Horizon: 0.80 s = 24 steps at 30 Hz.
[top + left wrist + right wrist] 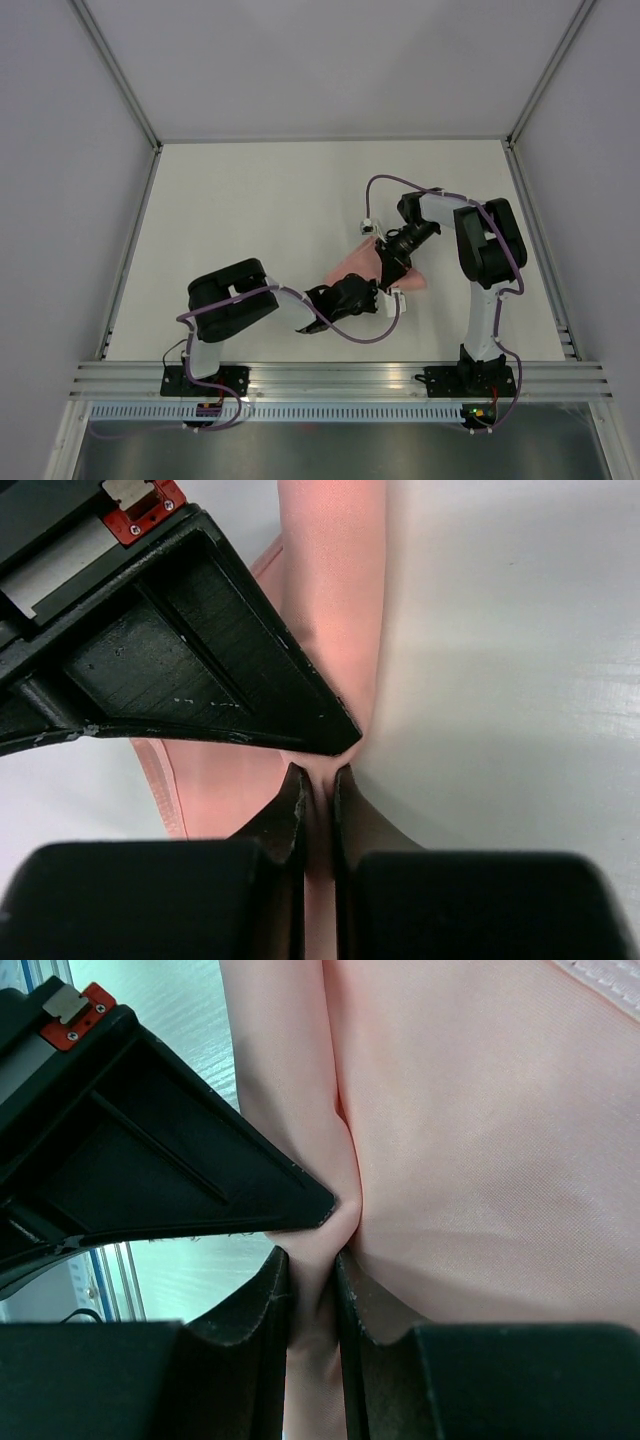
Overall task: Fold the napkin, place the utensils inside, and roll it up
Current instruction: Roll the napkin at the center of the board.
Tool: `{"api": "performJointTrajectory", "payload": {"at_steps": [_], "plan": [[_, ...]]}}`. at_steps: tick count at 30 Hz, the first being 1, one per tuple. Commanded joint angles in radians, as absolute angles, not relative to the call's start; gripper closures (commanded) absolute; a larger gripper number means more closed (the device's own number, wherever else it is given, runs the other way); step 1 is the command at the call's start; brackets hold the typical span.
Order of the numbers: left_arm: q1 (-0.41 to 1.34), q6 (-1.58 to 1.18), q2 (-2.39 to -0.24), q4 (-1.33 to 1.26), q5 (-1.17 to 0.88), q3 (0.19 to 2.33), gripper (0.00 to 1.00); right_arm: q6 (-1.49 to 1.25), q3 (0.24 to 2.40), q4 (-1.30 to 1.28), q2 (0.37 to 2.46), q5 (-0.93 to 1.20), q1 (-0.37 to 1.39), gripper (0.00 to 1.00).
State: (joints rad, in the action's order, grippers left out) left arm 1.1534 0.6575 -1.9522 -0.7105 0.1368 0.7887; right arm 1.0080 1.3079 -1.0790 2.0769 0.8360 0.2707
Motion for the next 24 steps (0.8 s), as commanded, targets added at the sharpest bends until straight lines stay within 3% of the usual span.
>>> {"api": "performJointTrajectory", "payload": {"at_steps": [1, 5, 8, 17, 24], "plan": [[1.152, 0.506, -1.997, -0.459, 0.048, 0.807, 0.97, 1.066, 1.284, -0.997, 2.134, 0.695, 0.275, 0.86], [1.144, 0.477, -1.993, -0.358, -0.061, 0.839, 0.98, 1.039, 1.269, -0.97, 2.103, 0.695, 0.272, 0.64], [1.129, 0.45, -1.988, -0.327, -0.133, 0.856, 0.98, 0.996, 1.233, -0.904, 2.054, 0.699, 0.267, 0.54], [1.066, 0.38, -1.99, -0.196, -0.287, 0.916, 0.98, 0.839, 1.137, -0.717, 1.852, 0.736, 0.206, 0.41], [1.025, 0.319, -1.999, -0.146, -0.35, 0.934, 0.98, 0.713, 1.112, -0.6, 1.733, 0.811, 0.106, 0.37]]}}
